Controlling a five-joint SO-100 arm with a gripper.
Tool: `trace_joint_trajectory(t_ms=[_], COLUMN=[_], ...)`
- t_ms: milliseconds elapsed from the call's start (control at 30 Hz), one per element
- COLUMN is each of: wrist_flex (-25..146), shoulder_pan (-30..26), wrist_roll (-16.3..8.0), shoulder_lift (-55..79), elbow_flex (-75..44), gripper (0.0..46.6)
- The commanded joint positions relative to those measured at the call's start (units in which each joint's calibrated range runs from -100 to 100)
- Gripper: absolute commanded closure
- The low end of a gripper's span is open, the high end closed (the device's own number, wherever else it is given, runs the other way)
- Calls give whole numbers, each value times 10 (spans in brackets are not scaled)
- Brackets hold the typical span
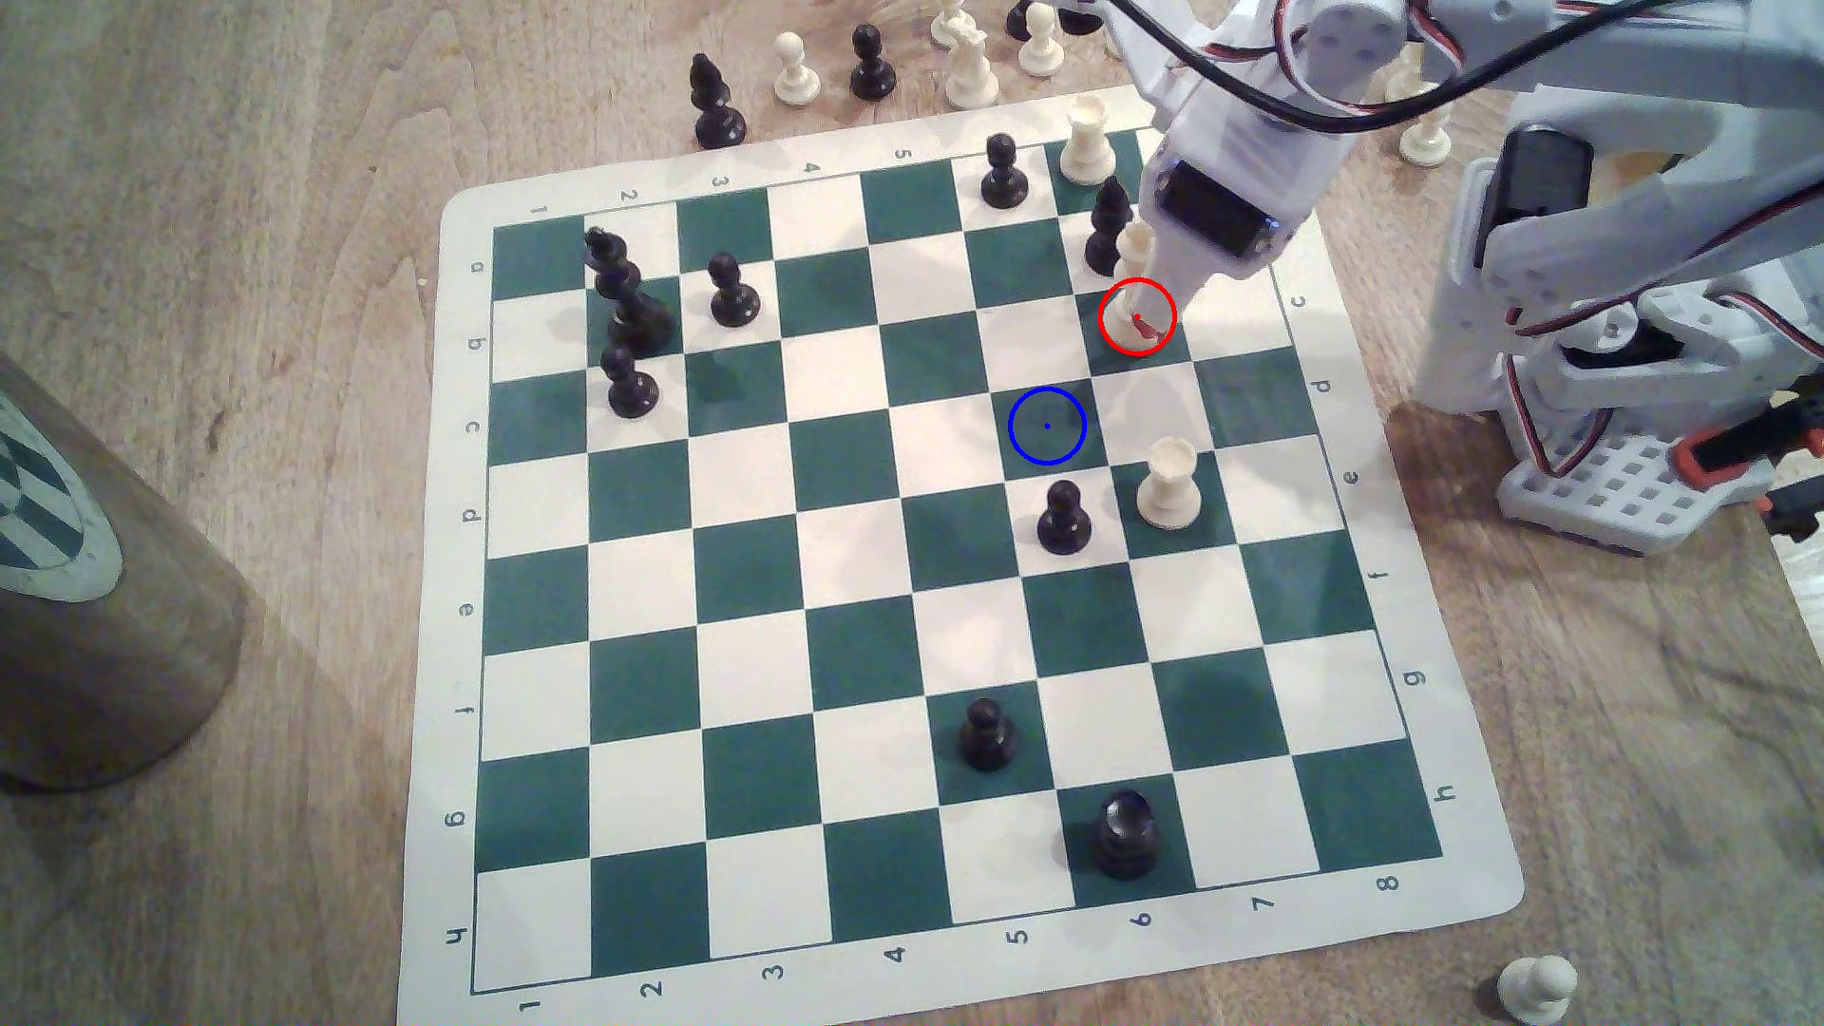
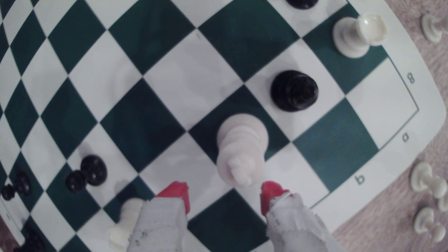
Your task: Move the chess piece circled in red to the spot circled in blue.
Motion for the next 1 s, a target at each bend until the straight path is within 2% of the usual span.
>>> trace_joint_trajectory(t_ms=[0,833,967], wrist_flex=[-25,-83,-85], shoulder_pan=[7,27,30], wrist_roll=[2,8,10], shoulder_lift=[10,-3,1], elbow_flex=[-8,9,11], gripper=[303,312,331])
